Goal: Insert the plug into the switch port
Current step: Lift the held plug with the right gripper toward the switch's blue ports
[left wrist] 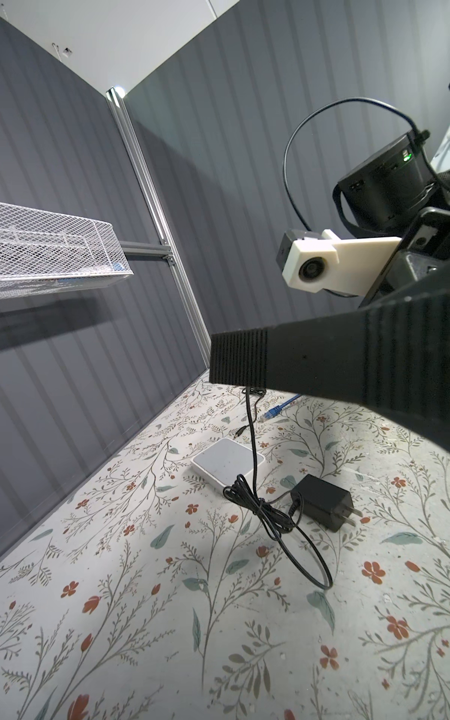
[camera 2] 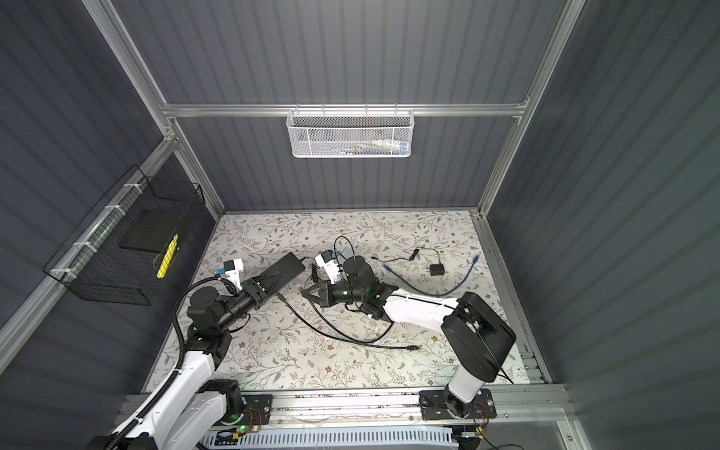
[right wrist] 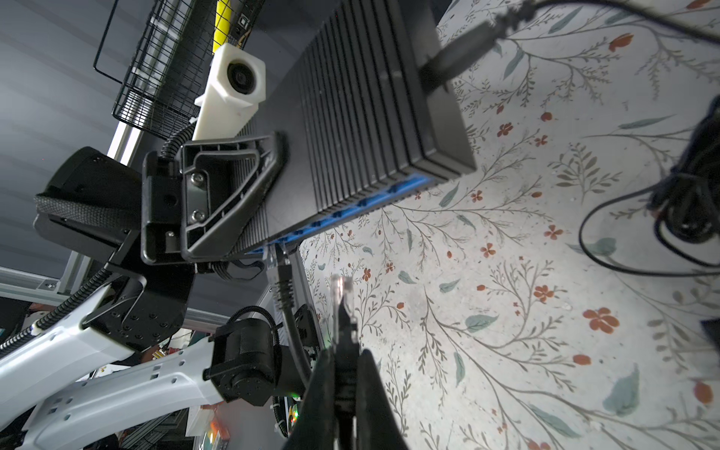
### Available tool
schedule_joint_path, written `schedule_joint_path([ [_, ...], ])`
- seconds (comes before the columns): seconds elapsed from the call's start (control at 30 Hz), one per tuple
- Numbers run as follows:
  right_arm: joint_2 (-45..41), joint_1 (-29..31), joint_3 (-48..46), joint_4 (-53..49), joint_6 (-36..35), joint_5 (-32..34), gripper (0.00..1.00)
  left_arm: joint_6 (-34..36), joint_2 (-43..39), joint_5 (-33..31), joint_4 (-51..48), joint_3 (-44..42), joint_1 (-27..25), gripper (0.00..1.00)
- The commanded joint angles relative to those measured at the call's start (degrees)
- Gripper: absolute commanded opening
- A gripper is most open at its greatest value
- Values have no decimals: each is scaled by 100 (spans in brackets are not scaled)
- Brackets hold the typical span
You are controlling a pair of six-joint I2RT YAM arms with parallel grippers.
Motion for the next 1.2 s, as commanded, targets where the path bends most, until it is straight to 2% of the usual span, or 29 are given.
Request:
schedule_joint_path([
  [0.0,134,31,210,246,66,-122,0,-90,-48,217,366,165,-34,0],
  [1.17,323,24,529,633,355,-382,0,-291,55,553,766,68,-78,0],
])
